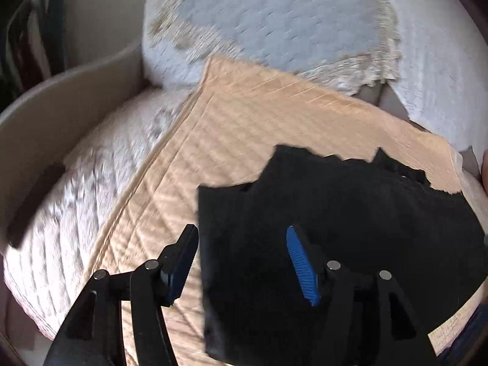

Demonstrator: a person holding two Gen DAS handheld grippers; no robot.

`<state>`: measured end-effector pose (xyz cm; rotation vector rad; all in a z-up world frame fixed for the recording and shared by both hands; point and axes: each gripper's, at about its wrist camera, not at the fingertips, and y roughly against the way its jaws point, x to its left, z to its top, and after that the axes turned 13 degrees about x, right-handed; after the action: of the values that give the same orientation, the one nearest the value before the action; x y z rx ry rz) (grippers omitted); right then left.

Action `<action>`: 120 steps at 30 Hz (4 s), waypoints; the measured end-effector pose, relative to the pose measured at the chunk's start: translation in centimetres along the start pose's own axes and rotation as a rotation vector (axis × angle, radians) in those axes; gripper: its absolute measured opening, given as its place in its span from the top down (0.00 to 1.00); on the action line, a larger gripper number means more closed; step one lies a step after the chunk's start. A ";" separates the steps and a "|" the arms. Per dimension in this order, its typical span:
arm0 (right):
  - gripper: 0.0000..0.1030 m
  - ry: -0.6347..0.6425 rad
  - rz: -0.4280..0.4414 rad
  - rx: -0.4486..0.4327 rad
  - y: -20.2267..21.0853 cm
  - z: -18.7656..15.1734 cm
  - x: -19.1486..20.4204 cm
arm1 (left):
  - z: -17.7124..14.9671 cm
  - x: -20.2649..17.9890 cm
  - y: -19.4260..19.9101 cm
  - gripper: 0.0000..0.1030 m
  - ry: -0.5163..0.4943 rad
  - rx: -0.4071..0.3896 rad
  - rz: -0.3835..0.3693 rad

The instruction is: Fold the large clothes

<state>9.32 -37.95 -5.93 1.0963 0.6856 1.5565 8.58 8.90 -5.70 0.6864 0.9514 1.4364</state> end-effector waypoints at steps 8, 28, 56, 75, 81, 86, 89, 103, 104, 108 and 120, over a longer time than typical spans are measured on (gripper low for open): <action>0.52 0.016 0.038 0.020 -0.9 -0.5 1.8 | -0.6 2.5 -1.9 0.39 0.148 0.077 -0.171; 0.52 0.000 0.121 -0.001 -0.4 -1.4 1.9 | 1.0 -0.3 3.3 0.91 0.100 0.026 -0.247; 0.48 -0.108 0.389 0.052 -1.6 -2.1 0.6 | -3.2 -20.1 3.4 0.66 -0.370 0.204 -0.743; 0.92 -0.045 0.467 0.111 -5.8 3.7 6.8 | -2.6 -13.0 0.6 0.60 -0.204 0.130 -0.562; 0.92 -0.134 0.408 0.134 -7.3 2.0 2.8 | -3.8 -14.8 0.4 0.60 -0.269 0.153 -0.577; 0.88 -0.131 0.400 0.154 -8.3 1.7 2.5 | -4.8 -15.4 -0.6 0.60 -0.281 0.146 -0.542; 0.81 -0.094 0.334 0.129 -6.4 1.9 3.0 | -5.0 -15.6 0.5 0.60 -0.298 0.135 -0.506; 0.80 0.171 0.199 0.121 -5.1 -4.9 7.3 | -8.6 -15.8 2.0 0.60 -0.323 0.120 -0.482; 0.80 0.153 0.194 0.112 -5.3 -4.9 6.7 | -8.6 -15.9 2.1 0.60 -0.326 0.118 -0.478; 0.80 0.151 0.168 0.123 -4.8 -4.4 6.9 | -8.3 -15.6 2.4 0.60 -0.336 0.127 -0.476; 0.80 0.096 0.129 0.063 -7.1 -0.1 7.3 | -2.5 -15.9 -0.7 0.60 -0.280 0.095 -0.443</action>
<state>12.13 -29.08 -9.92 1.1378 0.7452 1.7166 8.41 -7.25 -5.53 0.6752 0.8867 0.8851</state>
